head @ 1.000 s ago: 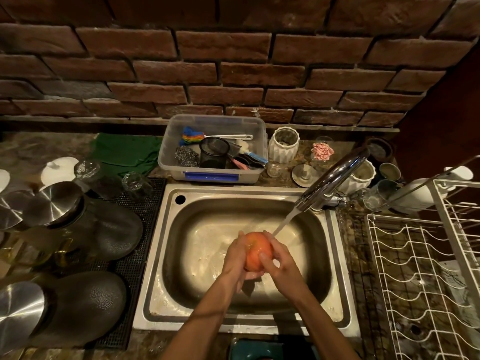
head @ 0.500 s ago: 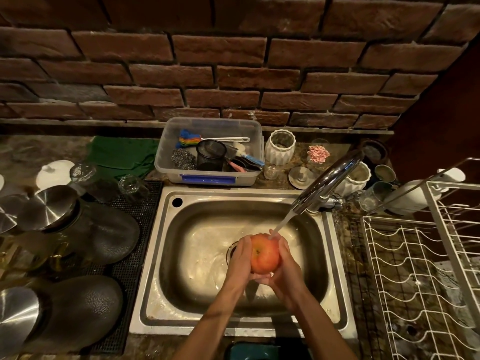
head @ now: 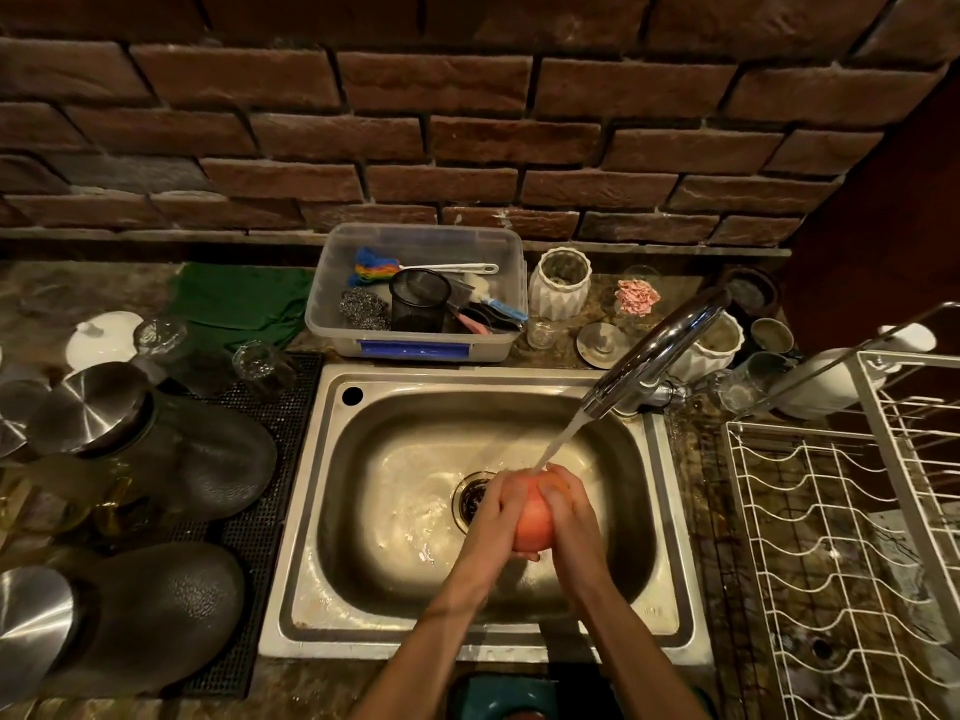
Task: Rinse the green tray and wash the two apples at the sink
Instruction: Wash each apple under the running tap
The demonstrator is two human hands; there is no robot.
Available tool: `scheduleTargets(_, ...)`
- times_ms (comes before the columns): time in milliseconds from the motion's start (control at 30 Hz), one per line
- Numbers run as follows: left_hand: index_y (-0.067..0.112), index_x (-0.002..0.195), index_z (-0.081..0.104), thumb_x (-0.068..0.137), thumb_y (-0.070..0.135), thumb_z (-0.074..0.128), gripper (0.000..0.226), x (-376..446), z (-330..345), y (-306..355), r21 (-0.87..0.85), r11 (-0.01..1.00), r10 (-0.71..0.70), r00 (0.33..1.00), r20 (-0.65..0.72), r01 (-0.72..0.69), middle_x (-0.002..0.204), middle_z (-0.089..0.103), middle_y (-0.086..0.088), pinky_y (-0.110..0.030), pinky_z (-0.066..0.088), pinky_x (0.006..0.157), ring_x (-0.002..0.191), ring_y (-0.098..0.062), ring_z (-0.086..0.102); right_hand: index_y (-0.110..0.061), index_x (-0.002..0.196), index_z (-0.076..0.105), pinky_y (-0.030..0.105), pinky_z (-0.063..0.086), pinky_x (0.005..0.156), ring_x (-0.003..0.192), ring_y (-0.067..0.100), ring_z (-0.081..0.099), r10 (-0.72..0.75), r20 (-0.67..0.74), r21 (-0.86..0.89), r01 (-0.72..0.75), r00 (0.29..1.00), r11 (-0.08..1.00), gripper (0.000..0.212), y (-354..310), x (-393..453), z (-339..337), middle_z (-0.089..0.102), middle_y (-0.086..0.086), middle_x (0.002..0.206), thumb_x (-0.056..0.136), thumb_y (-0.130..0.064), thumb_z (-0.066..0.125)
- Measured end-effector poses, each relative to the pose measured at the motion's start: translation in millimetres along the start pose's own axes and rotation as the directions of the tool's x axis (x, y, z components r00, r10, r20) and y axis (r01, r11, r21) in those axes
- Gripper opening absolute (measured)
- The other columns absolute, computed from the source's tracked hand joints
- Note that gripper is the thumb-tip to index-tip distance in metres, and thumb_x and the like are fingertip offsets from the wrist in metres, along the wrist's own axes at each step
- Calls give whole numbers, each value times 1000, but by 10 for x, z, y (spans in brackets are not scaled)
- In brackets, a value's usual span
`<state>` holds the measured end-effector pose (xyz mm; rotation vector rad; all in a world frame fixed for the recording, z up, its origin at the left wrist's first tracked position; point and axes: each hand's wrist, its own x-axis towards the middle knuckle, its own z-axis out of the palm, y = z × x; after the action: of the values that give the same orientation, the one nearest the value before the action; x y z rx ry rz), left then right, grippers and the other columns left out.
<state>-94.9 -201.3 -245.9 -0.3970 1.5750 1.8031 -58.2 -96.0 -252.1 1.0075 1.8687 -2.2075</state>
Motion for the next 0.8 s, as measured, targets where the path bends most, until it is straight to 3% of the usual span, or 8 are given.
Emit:
scheduleTargets(100, 34, 145, 40, 96, 52, 49, 53, -6, 35, -26, 133, 988, 82, 997, 10, -83, 140, 46, 5, -21, 60, 74, 118, -15, 58, -33, 111, 68, 52, 60, 82, 102, 29, 71, 60, -48, 108, -55, 997, 993, 19, -74, 58, 27, 71, 4, 113, 93, -36, 61)
scheduleTargets(200, 40, 145, 35, 98, 51, 47, 50, -26, 17, -21, 251, 957, 149, 989, 12, -147, 137, 37, 13, -3, 51, 68, 108, 3, 52, -24, 112, 68, 55, 57, 86, 104, 36, 70, 152, 11, 185, -151, 988, 971, 21, -131, 103, 6, 72, 11, 113, 96, -35, 59)
scheduleTargets(333, 47, 140, 40, 101, 39, 48, 41, -19, 28, -19, 182, 972, 162, 985, -66, -148, 130, 43, 19, -7, 53, 65, 102, 4, 55, -29, 117, 62, 52, 60, 82, 106, 33, 68, 166, 82, 130, -176, 983, 976, 24, -197, 89, 42, 65, 8, 119, 96, -40, 58)
scheduleTargets(433, 60, 109, 53, 99, 40, 51, 23, 17, 65, 68, 65, 990, 135, 984, -118, -128, 119, 56, 19, -19, 59, 64, 99, -7, 64, -42, 113, 58, 43, 63, 77, 104, 26, 68, 61, 70, 33, -64, 996, 997, 22, -192, 53, 76, 62, 2, 121, 93, -51, 56)
scheduleTargets(567, 40, 111, 62, 96, 47, 54, 18, 53, 92, 217, -36, 998, -60, 981, -183, 54, 122, 63, -3, -41, 64, 67, 100, -22, 67, -47, 124, 50, 48, 60, 90, 111, 22, 65, -71, 130, -122, 87, 989, 989, 26, -139, 40, 27, 57, -3, 128, 99, -42, 52)
scheduleTargets(667, 23, 118, 65, 87, 59, 63, 47, 55, 28, 231, -280, 929, -279, 955, -96, 243, 117, 69, -12, -43, 63, 66, 95, -29, 71, -36, 139, 44, 43, 56, 98, 122, 17, 56, -154, 220, -267, 211, 963, 940, 42, -126, 54, -39, 47, 0, 138, 99, -30, 57)
scheduleTargets(733, 16, 122, 61, 83, 67, 62, 63, 33, -47, 250, -335, 853, -410, 911, 48, 401, 117, 69, -19, -38, 62, 57, 83, -32, 73, -36, 142, 43, 37, 56, 98, 124, 12, 51, -176, 268, -326, 262, 947, 908, 52, -130, 66, -80, 42, -6, 138, 96, -19, 59)
scheduleTargets(800, 16, 125, 59, 84, 67, 60, 65, 55, -92, 230, -312, 853, -417, 906, 74, 418, 116, 70, -21, -35, 61, 54, 84, -34, 75, -37, 140, 44, 37, 56, 99, 124, 12, 51, -153, 263, -315, 235, 952, 919, 52, -134, 78, -96, 42, -8, 138, 95, -17, 59)
